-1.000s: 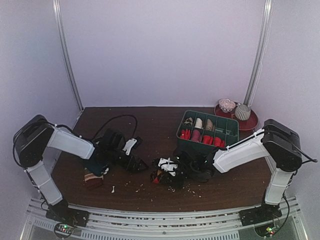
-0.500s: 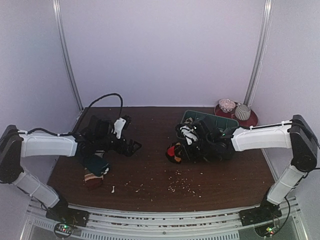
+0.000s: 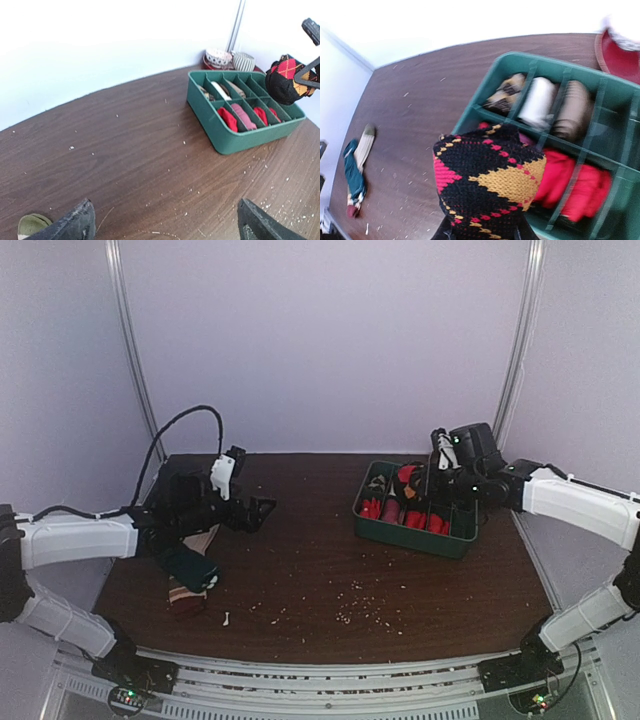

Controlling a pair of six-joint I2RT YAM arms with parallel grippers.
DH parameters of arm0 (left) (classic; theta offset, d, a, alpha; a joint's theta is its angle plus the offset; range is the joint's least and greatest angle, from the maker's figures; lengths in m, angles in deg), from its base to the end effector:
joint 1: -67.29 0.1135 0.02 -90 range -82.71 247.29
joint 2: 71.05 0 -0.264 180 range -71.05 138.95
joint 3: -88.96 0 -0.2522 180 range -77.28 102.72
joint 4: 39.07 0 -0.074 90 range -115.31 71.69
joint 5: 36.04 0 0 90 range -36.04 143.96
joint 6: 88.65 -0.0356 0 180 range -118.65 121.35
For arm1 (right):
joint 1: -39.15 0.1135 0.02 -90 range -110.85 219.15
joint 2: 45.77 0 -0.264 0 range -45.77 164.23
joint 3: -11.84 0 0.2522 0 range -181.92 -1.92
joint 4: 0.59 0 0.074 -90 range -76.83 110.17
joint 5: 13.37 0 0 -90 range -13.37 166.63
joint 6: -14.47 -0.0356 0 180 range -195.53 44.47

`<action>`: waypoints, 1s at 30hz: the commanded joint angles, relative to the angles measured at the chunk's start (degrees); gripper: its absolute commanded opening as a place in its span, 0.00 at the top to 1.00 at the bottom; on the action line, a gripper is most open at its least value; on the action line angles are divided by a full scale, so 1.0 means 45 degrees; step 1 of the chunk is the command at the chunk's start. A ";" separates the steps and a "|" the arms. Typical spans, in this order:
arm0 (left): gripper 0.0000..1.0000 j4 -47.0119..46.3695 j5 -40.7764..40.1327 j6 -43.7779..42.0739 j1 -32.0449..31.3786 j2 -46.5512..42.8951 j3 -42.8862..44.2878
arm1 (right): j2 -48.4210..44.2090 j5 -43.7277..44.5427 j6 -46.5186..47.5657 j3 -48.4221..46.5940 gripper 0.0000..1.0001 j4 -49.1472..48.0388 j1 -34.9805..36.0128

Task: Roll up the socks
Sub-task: Place a pair of socks in the storage box.

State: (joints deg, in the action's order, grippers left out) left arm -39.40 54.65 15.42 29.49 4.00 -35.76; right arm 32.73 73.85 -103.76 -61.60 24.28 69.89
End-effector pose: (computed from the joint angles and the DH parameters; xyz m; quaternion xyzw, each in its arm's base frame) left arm 0.2309 -0.1797 0.2468 0.1712 0.7982 -0.2570 0.5172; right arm 0.2686 0.1617 0.2953 -0.0311 0.8650 0.2646 0.4252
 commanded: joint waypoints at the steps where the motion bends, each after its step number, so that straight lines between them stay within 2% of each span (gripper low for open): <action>1: 0.02 -0.1081 -0.0412 0.0329 0.0152 -0.0354 -0.0008 | -0.0993 0.2179 -0.0355 -0.0101 1.00 0.1907 -0.0911; 6: 0.02 -0.0959 -0.0339 0.0297 0.0191 -0.0142 0.0165 | -0.1515 0.3025 -0.0421 -0.0055 1.00 0.2963 -0.2158; 12: 0.02 -0.0805 -0.0090 0.0357 0.0178 0.0379 0.0283 | -0.0704 0.5112 -0.0682 -0.0970 1.00 0.4101 -0.2301; 30: 0.02 -0.0917 0.0652 0.0239 0.0180 0.0511 0.0208 | 0.3682 0.9072 -0.0016 -0.2756 1.00 0.1873 -0.2330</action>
State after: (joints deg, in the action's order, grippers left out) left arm -41.17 56.31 16.32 29.97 6.12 -35.70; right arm 46.18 107.16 -105.24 -70.89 34.71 59.64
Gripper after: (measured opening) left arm 0.983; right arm 0.242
